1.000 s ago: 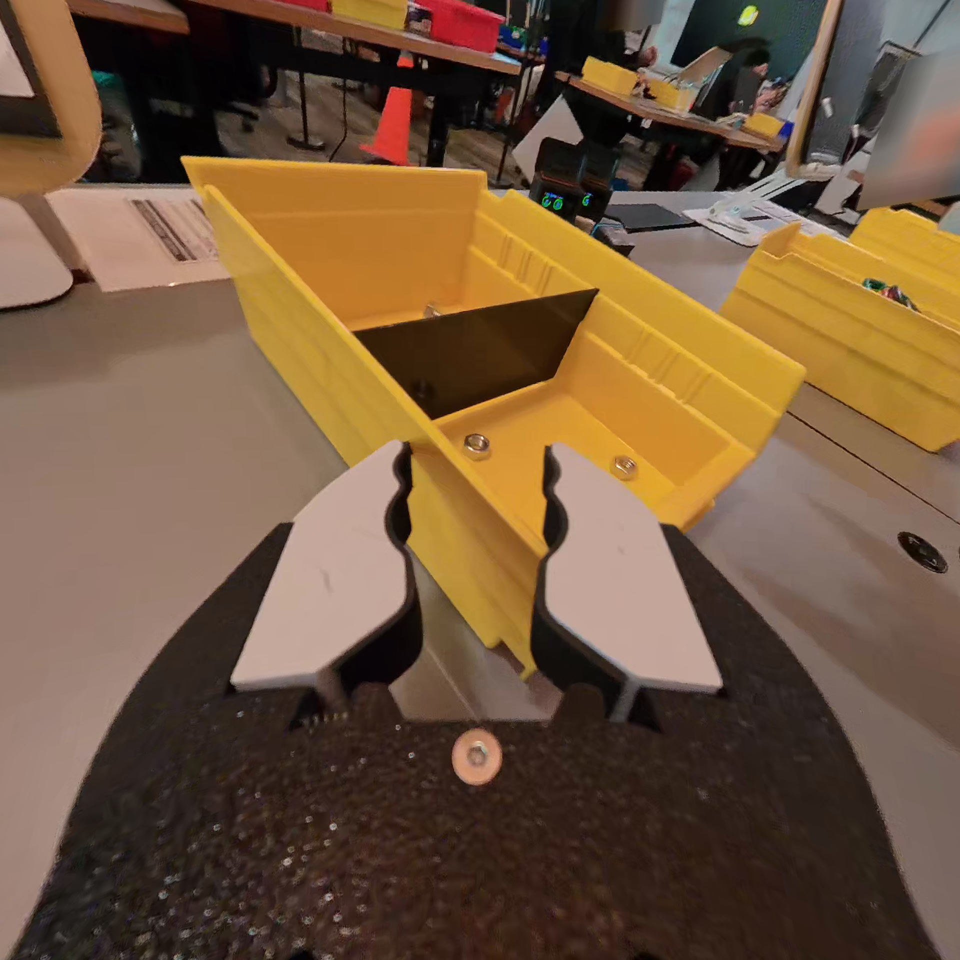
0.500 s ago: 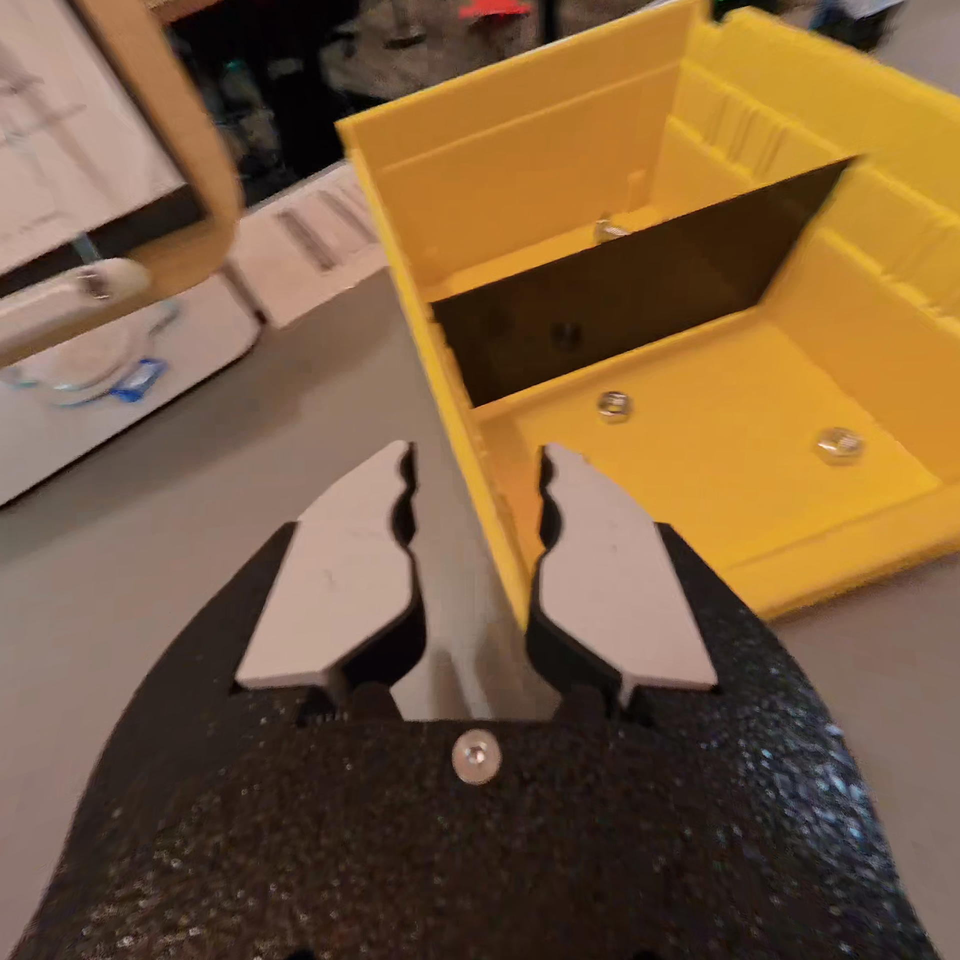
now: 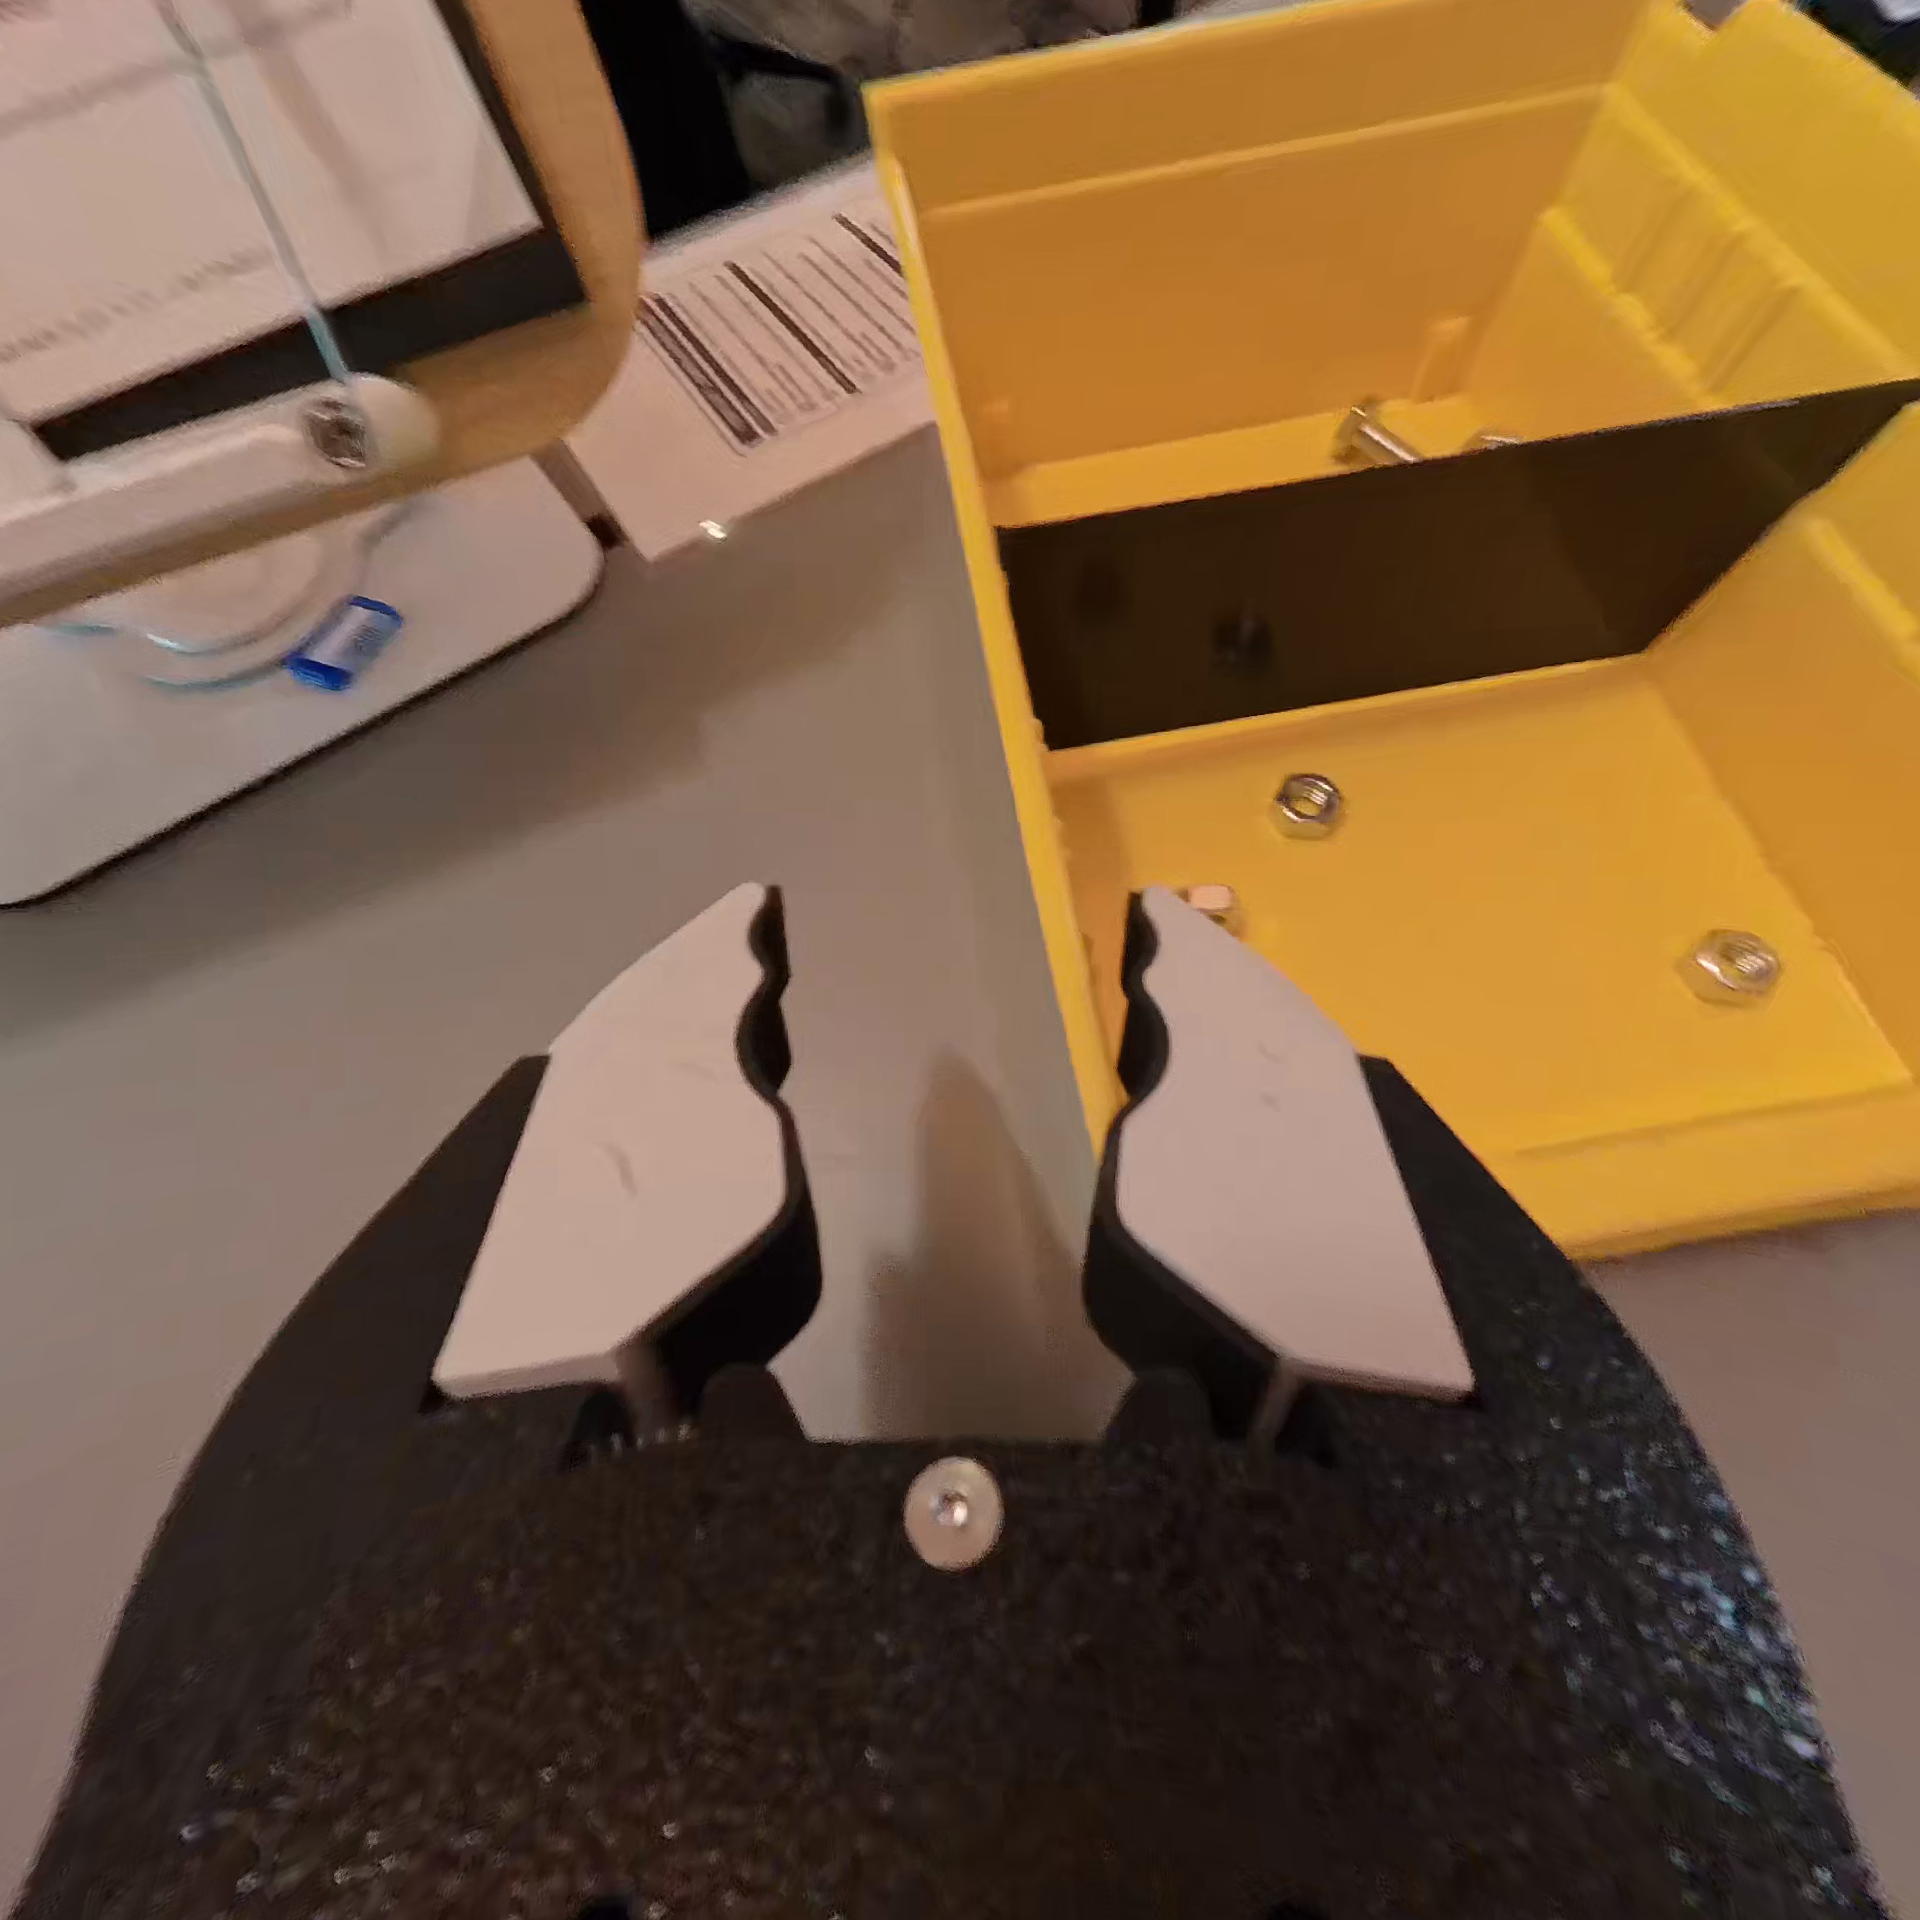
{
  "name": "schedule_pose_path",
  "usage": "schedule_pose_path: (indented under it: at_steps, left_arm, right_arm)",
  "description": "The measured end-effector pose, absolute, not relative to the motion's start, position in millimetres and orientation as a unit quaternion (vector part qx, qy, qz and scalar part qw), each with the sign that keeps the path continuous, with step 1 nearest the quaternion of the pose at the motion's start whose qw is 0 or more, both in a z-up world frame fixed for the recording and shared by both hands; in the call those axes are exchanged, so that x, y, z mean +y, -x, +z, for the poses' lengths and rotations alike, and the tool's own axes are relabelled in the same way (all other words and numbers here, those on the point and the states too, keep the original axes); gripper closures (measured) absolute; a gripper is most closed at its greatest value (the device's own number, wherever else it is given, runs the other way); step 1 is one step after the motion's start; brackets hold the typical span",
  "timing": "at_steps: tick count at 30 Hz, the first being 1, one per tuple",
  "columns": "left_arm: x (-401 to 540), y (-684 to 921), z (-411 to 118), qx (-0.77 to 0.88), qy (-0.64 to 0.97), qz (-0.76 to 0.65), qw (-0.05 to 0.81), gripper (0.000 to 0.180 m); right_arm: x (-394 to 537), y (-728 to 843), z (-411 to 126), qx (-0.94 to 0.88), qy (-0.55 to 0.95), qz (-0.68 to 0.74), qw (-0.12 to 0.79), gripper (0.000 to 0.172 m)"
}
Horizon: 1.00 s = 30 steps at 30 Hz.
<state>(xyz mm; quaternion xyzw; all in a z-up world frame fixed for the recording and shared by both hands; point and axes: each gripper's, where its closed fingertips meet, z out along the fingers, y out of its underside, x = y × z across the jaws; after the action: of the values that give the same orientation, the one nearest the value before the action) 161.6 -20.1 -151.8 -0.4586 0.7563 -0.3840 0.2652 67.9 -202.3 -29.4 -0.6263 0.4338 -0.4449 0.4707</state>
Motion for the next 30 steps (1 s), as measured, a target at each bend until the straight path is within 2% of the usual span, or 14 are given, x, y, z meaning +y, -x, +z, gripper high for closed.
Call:
schedule_pose_path:
  at_steps: [4,6,13,20,23,30]
  left_arm:
    - [-37.9,-155.4,-158.0,0.787,0.438,-0.387,0.199,0.165]
    - [-37.2,-158.2,-158.9,0.789,0.434,-0.380,0.213,0.172]
    - [-7.5,-161.8,-147.6,0.711,0.499,-0.477,0.132,0.176]
    - [72.7,-124.5,-85.5,0.730,0.438,-0.499,0.159,0.177]
    - [129.6,-97.6,-52.3,0.744,0.415,-0.484,0.199,0.177]
    - [289.2,-60.4,9.3,0.697,0.476,-0.504,0.184,0.177]
  right_arm:
    - [-192.4,-65.6,-27.8,0.423,0.633,-0.441,0.475,0.079]
    - [-187.5,-64.7,-27.7,0.414,0.640,-0.445,0.469,0.079]
    - [-189.8,-59.7,-22.1,0.409,0.638,-0.439,0.482,0.079]
    - [-199.3,-50.3,-8.7,0.429,0.613,-0.446,0.491,0.082]
    - [-174.3,-46.6,-12.8,0.412,0.641,-0.435,0.480,0.080]
    - [-61.1,-36.3,-14.0,0.341,0.690,-0.392,0.504,0.078]
